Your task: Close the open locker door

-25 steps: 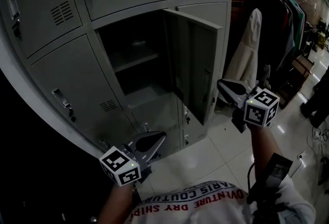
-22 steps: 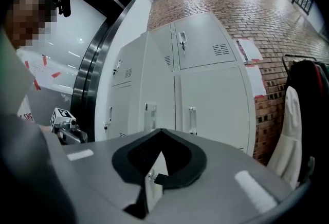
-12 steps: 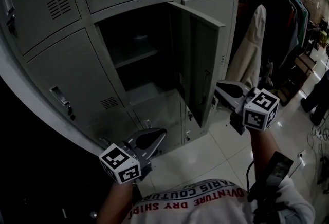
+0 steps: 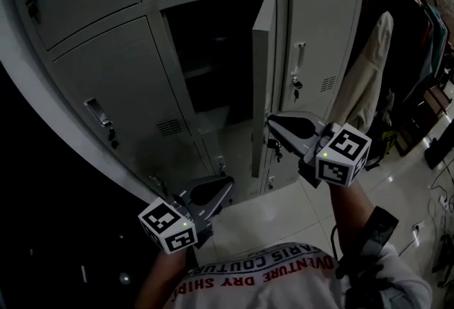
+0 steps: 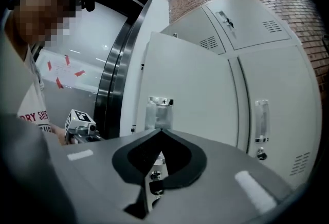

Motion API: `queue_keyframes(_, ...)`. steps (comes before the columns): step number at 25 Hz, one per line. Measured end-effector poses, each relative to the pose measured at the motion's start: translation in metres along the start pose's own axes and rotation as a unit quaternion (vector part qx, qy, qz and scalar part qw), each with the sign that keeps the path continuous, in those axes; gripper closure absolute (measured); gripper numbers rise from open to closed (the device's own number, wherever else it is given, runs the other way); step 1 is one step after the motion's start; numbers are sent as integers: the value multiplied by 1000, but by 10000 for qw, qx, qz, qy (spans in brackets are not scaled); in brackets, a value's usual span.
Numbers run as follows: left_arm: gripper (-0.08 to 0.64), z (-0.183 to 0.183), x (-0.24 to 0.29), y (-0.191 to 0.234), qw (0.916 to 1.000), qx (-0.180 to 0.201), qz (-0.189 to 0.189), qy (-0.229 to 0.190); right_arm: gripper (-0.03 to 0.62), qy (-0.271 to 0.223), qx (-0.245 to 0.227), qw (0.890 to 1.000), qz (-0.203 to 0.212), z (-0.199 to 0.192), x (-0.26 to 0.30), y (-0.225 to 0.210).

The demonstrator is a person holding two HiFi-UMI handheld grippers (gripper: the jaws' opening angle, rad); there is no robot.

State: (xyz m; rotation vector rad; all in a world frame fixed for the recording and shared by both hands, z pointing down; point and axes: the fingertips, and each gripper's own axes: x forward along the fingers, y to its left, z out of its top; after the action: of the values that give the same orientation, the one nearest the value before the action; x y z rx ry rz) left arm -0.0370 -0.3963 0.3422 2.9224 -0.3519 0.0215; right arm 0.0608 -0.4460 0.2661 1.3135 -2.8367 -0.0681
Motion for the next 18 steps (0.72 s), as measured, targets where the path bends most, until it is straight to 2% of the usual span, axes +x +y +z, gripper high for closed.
queue_keyframes(8,558,-4,-35,27,9987,-131,490,-70,597,-6,23,9997,223,-3,85,2)
queue_keyframes(12,558,-13,-53,38,9967,-332,732,-92,597,77,-18,9997,226,-6,126,-4)
queue_keyframes(15,558,-18,-66,43,9949,-408,913,-99,597,191,-228,9995,122,-10,155,-12)
queue_keyframes(18,558,-19,-80,49,9930,-439,1096,-74,597,280,-537,9980,-151,-15,181,-26)
